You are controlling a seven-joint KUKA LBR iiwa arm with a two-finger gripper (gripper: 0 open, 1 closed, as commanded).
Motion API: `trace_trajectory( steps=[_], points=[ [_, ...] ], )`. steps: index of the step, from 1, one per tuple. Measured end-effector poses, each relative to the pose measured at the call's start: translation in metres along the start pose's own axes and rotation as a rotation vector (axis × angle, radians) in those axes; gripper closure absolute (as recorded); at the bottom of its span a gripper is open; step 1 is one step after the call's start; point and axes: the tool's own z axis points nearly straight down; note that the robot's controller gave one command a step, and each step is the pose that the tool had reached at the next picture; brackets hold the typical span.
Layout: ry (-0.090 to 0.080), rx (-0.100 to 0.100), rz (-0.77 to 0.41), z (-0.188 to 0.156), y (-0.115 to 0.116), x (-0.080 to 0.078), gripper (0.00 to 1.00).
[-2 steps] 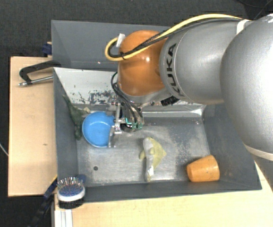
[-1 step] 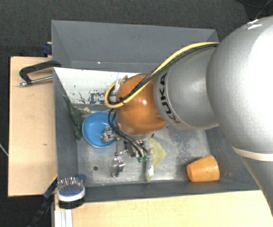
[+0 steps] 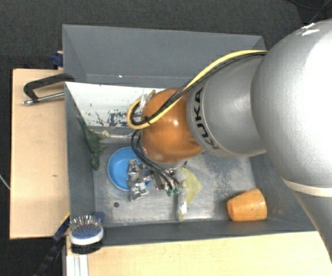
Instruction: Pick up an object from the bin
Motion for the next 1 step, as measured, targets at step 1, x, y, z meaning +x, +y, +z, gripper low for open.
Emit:
trace_trajectory(
  steps=[1],
  points=[
    [0.002, 0.002, -0.255, -0.1866, -0.0072, 0.0184, 1.0]
  ],
)
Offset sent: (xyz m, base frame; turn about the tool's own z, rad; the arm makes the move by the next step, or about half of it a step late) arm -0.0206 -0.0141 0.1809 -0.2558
